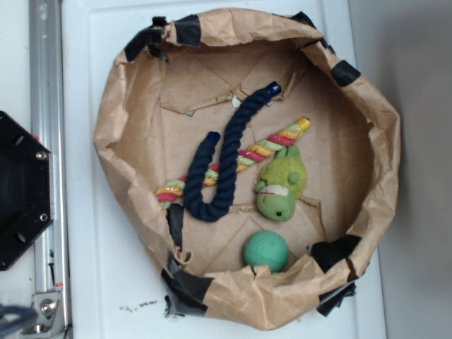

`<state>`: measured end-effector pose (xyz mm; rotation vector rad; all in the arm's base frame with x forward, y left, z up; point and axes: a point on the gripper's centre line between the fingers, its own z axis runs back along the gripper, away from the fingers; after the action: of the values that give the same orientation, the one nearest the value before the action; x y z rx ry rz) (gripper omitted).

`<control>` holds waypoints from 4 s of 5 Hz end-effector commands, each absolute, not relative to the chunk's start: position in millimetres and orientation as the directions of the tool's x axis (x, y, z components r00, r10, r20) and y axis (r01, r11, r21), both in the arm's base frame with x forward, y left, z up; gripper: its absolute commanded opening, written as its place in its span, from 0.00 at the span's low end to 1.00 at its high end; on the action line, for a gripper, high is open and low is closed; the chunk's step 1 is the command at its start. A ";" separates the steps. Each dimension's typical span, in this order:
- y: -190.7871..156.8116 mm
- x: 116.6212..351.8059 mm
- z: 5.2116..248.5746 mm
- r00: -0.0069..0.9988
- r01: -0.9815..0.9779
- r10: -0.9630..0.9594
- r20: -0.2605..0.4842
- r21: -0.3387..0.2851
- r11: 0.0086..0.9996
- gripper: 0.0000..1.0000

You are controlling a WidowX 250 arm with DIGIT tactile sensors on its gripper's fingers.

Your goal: Grab the green ball.

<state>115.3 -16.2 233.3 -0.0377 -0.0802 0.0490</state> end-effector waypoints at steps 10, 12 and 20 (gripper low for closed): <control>-82.2 273.5 51.0 0.877 -0.479 0.469 -0.107 -0.271 0.835 1.00; -122.9 254.2 23.2 0.887 -0.459 0.428 -0.174 -0.226 0.859 0.00; 19.1 240.2 205.3 0.963 -0.038 0.028 0.269 0.033 0.999 0.00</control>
<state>236.9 20.4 187.1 0.0284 -0.2197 0.0396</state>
